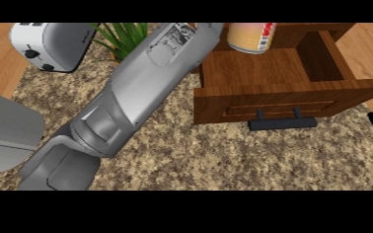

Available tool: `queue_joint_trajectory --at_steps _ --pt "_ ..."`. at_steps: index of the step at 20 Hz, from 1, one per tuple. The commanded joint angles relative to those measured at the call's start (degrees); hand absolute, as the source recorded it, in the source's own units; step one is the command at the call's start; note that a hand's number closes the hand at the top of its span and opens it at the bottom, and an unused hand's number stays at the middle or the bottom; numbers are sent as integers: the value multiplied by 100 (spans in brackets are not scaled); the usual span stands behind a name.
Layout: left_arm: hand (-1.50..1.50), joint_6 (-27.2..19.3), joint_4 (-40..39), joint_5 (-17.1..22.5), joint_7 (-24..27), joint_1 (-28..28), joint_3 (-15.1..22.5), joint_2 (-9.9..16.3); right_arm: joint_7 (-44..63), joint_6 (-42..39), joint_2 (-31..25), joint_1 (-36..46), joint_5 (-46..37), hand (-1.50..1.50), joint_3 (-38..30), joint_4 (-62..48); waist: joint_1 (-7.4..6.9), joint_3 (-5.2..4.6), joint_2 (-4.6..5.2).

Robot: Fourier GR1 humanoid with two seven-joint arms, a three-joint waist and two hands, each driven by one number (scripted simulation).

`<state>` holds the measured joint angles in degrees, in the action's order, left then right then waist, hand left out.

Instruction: Pick up the can, place it into the drawer and close the drawer

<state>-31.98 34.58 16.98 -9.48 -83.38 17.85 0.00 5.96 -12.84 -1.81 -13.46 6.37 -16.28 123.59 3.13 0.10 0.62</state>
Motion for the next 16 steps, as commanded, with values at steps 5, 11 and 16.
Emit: queue_joint_trajectory --at_steps 5,11,16 --pt "150 -130 -535 623 355 -2 631 0 131 34 103 -199 -121 -150 176 338 100 -1 12" --pt "150 -457 -894 860 797 -16 1001 0 344 211 63 313 -203 -150 274 247 261 3 66" --pt "150 -418 -1155 996 1036 -43 1125 0 46 46 -91 381 -13 -150 20 -175 266 5 75"
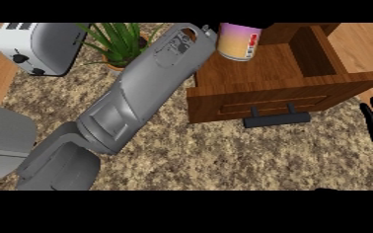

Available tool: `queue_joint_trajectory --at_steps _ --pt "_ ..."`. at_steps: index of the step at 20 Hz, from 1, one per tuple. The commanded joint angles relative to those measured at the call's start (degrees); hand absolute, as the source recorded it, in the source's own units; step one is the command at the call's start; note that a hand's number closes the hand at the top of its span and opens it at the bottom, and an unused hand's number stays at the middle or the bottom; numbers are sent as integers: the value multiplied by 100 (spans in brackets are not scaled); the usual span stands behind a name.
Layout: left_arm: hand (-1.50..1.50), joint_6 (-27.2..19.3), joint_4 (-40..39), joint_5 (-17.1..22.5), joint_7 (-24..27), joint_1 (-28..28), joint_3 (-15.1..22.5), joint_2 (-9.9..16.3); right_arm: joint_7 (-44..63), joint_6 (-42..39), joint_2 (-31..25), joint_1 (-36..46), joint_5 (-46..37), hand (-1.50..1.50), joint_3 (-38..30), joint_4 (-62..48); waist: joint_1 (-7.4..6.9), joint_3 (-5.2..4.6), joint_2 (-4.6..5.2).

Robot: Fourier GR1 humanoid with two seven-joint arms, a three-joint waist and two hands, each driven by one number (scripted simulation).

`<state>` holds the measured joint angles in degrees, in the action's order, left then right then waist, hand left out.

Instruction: Pick up the can, place it into the drawer and close the drawer

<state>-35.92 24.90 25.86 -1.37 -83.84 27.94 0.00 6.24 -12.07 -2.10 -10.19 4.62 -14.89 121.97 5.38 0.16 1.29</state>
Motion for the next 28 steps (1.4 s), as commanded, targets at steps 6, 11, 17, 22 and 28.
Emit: queue_joint_trajectory --at_steps 6,11,17,22,28 --pt "150 43 -417 201 268 -76 445 0 113 150 -108 418 -15 -150 -130 -235 40 -2 35" --pt "-150 -396 -282 373 393 279 780 0 204 93 -168 598 -50 -150 25 -184 173 0 61" --pt "-150 -738 -540 498 506 243 779 0 66 44 -72 388 -209 -150 192 -111 233 1 79" --pt "-150 -847 -473 631 492 217 923 0 -38 96 -70 566 -231 -150 161 -307 209 1 85" --pt "-150 -1089 -214 979 510 301 850 0 -298 -11 -378 328 -716 -150 106 147 222 -3 35"
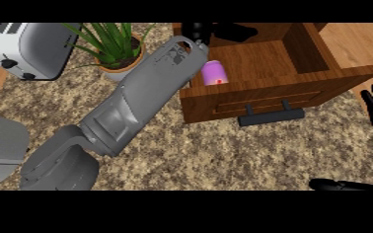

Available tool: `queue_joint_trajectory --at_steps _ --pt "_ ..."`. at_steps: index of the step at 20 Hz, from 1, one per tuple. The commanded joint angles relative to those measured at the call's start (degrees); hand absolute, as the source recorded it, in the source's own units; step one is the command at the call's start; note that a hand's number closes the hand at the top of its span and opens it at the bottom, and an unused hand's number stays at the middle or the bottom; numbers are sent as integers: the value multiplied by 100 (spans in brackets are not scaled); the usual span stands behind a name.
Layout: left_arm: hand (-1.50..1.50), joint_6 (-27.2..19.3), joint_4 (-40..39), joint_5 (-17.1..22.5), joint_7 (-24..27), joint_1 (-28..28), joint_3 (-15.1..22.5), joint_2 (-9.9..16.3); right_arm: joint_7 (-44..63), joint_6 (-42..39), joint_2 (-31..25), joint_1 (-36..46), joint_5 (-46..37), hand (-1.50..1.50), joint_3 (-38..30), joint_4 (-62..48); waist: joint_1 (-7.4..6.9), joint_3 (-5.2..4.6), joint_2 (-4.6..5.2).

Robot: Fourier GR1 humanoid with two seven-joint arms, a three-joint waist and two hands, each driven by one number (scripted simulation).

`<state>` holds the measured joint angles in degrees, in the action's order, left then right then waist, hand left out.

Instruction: Pick up the can, place it into the drawer and close the drawer

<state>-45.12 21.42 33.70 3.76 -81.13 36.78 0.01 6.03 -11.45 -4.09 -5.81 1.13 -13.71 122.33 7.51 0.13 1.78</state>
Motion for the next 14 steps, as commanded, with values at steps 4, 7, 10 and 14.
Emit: queue_joint_trajectory --at_steps 4,7,10,14 --pt "-150 -45 81 363 73 -59 -129 0 -418 30 -322 8 -1100 -150 221 293 -55 -5 4" --pt "-150 102 80 479 320 54 -228 -1 -626 -40 -439 -113 -1354 -150 288 455 -171 -6 -31" --pt "-150 -145 380 668 237 -59 -166 0 -403 -89 -584 98 -1603 -150 495 668 -183 -7 -54" --pt "-150 -157 304 747 387 -221 -275 0 -236 -36 -935 456 -2290 -150 494 531 -338 -12 -69"
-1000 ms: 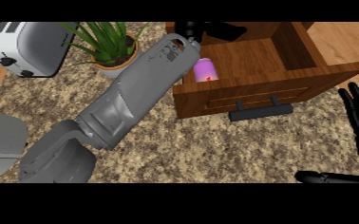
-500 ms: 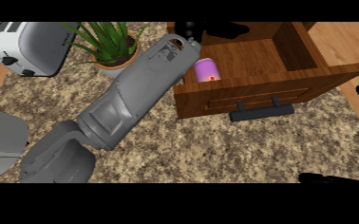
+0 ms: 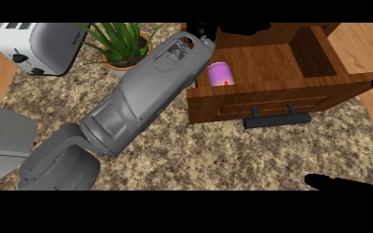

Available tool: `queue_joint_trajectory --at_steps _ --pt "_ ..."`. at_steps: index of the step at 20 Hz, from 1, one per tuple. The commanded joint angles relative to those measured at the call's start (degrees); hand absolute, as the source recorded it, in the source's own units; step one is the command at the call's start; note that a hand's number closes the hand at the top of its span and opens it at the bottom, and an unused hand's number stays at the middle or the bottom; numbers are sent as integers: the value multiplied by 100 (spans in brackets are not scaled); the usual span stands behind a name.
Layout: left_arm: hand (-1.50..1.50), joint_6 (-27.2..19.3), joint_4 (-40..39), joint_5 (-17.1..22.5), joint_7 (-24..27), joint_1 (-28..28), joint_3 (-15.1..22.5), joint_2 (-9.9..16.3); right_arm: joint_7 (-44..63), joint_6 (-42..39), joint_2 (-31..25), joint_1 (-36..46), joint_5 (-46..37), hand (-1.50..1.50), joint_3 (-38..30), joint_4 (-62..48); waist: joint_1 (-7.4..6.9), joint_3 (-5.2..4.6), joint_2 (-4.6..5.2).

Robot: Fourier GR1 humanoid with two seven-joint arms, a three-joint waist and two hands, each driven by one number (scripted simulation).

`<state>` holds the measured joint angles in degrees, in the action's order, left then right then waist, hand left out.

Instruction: Pick up the can, place it into the drawer and close the drawer

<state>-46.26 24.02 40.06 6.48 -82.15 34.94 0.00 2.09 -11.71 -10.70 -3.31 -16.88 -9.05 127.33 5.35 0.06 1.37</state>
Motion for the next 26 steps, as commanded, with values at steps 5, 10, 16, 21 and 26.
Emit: queue_joint_trajectory --at_steps 5,10,16,21,26 --pt "-150 -267 143 151 41 -78 132 0 -459 382 -303 204 -2007 -150 756 -690 -200 4 -32" --pt "-150 -258 241 128 -29 -41 36 0 -43 575 -309 784 -3240 -150 1448 -1288 -467 -6 -86" --pt "-150 -279 383 -130 -245 -48 -52 109 -3 1105 -207 928 -4311 -150 1717 -2309 -595 -7 -144" --pt "-150 -246 1028 -391 -942 81 56 657 -353 1891 74 1063 -4311 -150 1460 -3275 -635 -4 -171" --pt "-150 33 1623 -487 -1331 351 142 1234 -734 2735 204 1754 -4428 -150 1102 -4984 -795 1 -159"
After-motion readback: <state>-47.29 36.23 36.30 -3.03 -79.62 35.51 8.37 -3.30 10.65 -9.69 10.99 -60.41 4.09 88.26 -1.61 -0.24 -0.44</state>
